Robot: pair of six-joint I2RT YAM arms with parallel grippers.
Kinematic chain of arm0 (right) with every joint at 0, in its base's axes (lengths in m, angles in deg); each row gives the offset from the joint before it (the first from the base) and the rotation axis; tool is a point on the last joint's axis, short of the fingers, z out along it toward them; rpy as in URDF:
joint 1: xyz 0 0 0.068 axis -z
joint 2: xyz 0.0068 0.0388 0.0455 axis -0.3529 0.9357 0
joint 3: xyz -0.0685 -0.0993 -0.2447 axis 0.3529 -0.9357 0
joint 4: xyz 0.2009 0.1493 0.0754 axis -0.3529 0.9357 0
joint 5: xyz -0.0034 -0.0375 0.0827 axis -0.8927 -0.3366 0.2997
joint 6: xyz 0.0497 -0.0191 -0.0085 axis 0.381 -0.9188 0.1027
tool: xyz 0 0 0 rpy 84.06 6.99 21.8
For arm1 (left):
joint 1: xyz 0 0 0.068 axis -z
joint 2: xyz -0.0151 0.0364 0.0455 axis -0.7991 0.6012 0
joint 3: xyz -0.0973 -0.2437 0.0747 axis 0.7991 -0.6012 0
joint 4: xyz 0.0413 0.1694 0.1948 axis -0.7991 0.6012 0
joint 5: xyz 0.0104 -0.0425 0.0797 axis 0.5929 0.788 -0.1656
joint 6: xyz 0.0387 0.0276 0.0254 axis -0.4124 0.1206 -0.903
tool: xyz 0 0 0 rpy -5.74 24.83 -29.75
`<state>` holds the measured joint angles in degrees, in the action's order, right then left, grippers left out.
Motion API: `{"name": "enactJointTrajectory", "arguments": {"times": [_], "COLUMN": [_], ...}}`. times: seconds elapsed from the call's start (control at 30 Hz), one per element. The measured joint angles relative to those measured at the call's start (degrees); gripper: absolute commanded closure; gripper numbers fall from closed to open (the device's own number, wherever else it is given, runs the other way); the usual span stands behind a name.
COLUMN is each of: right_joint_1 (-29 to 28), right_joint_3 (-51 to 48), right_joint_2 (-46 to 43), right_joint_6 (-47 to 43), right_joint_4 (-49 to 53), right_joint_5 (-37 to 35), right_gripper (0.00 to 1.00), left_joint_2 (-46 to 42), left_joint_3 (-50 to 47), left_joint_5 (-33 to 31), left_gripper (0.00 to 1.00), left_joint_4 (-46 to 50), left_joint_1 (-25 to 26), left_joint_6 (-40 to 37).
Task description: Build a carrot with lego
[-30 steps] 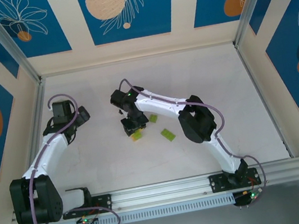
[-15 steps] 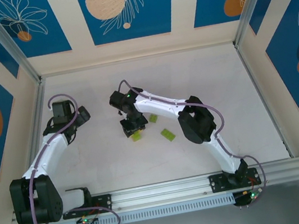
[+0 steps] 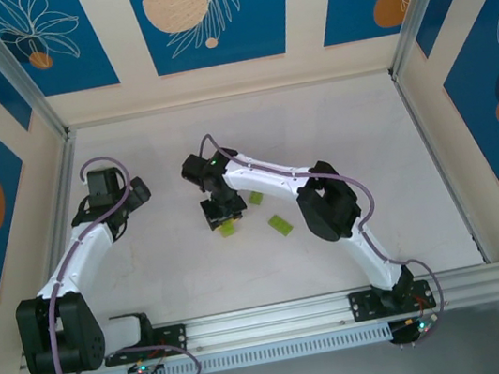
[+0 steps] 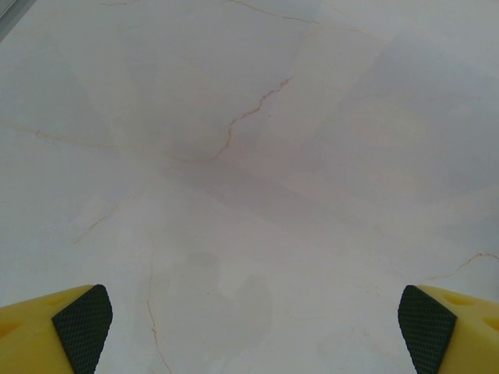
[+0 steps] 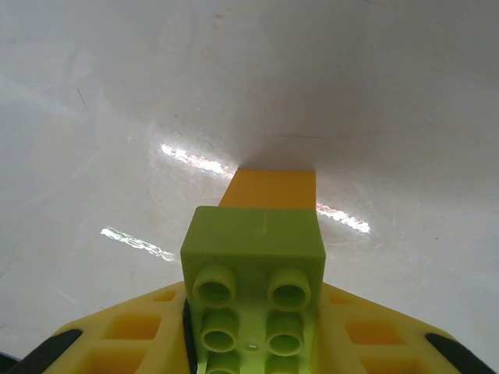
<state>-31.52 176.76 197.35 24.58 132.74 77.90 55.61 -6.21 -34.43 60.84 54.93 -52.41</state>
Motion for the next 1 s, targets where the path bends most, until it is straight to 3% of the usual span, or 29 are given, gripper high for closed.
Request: {"name": "enactJointTrajectory", "arguments": {"times": [0.23, 0.53, 1.0], "right_joint_1": [-0.2, -0.2, 0.2], "right_joint_3": [0.1, 8.8, 6.3], "right_joint_2": [-0.1, 4.9, 3.9], "right_joint_6": [1.6, -2.2, -3.4], "right_joint_4": [-0.1, 5.8, 4.0], "right_joint_5": [-0.7, -3.5, -2.2], "right_gripper": [0.65, 0.64, 0.65], "left_joint_2": [0.0, 0.0, 0.0], "left_joint_3": [0.0, 0.2, 0.2], "left_joint_5": [0.2, 0.2, 0.2], "left_gripper": [0.03, 0.03, 0.03], "left_joint_4": [0.0, 0.0, 0.0], "left_joint_1": [0.0, 0.0, 0.0], "left_joint_6": [0.0, 0.0, 0.0]}}
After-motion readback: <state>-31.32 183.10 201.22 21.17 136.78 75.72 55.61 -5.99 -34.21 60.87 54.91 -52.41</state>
